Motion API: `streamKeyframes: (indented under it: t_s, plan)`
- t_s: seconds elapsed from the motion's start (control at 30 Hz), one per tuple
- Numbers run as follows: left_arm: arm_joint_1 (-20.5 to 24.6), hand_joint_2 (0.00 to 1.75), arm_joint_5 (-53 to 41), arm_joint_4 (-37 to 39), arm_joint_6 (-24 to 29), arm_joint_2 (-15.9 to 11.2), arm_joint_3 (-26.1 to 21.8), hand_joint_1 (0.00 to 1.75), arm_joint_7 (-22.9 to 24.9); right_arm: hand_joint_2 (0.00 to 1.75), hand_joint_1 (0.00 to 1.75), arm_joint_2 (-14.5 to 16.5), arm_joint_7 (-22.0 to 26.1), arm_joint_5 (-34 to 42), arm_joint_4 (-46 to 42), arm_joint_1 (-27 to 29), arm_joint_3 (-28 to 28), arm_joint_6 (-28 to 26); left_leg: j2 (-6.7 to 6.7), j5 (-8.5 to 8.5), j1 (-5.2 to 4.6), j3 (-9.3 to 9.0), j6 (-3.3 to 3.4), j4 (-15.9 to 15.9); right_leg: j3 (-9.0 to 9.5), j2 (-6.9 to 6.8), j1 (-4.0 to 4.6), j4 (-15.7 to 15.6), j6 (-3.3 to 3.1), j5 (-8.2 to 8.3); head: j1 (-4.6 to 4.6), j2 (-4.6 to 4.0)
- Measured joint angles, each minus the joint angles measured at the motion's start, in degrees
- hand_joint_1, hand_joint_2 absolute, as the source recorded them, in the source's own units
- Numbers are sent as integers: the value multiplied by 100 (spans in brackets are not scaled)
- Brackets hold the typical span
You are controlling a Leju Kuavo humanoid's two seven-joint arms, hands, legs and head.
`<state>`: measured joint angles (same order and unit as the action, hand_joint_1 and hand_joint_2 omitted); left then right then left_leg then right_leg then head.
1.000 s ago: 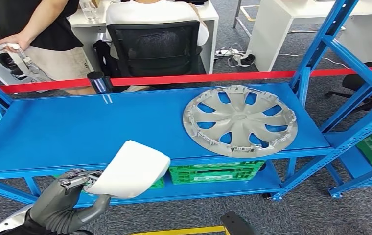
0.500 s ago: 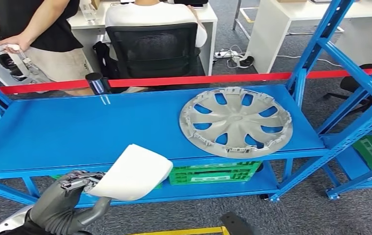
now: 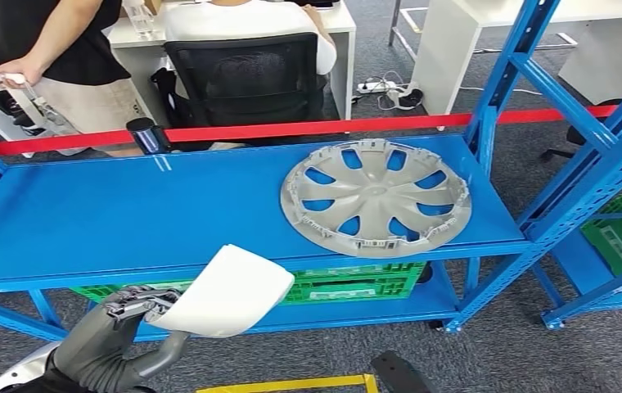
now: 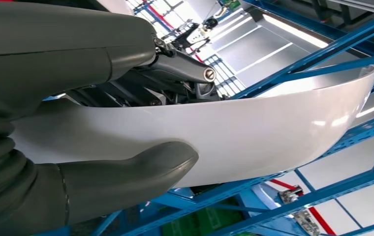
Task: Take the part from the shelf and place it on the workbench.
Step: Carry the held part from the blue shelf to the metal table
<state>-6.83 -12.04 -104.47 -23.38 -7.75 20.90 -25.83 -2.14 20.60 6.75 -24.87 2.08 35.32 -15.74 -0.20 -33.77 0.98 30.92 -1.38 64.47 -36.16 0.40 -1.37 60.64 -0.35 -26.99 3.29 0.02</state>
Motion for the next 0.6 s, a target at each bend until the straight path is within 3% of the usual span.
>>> streamKeyframes:
  t_s: [0.07,0.13,0.2,0.27,0.33,0.37,0.4,0.43,0.53,0.6]
  plan:
    - [19,175,-1,6,-10,-1,0,175,-15,0,0,4,2,10,1,0,-1,5,7,177,-47,-258,31,-545,-10,-1,10,-9,62,44,-1,-1]
    - [28,175,-2,15,-30,-3,0,175,-22,0,0,9,3,19,2,1,-1,7,11,227,-84,-249,50,-622,-10,-6,3,-52,146,105,-1,-1]
    - [38,175,-3,21,-45,-1,2,175,-23,0,0,12,4,29,3,1,0,7,17,317,-74,-218,129,-668,-30,-9,-13,-49,217,103,-2,-1]
    - [59,175,-3,29,-48,4,3,175,-25,0,0,13,4,37,4,2,0,7,36,414,-54,-160,207,-714,-188,-10,-9,308,254,-188,-4,-2]
    - [68,175,-3,48,-49,5,5,175,-25,0,0,13,3,42,4,4,0,7,56,470,-74,-74,246,-708,-464,-11,7,1037,273,-635,-6,-2]
    - [68,175,-3,58,-50,5,6,175,-25,0,0,13,3,43,4,7,0,7,64,492,-87,-32,253,-700,-555,-11,13,1331,276,-770,-6,-1]
    - [69,175,-3,67,-50,5,7,175,-25,0,0,13,3,45,4,9,0,7,69,511,-98,5,255,-688,-547,-12,22,1438,269,-799,-6,-1]
    - [69,175,-4,73,-51,5,8,175,-25,0,0,12,3,45,4,10,0,7,72,524,-105,36,253,-673,-421,-12,33,1317,254,-728,-6,-1]
    - [74,175,-5,76,-51,5,12,175,-25,0,0,9,4,46,4,3,0,7,74,536,-124,85,227,-609,311,-16,78,192,162,-367,-5,-1]
    - [77,175,-5,77,-54,6,20,175,-25,0,0,8,7,47,4,2,0,5,74,550,-136,106,175,-583,495,-18,104,-156,94,-314,-4,-1]
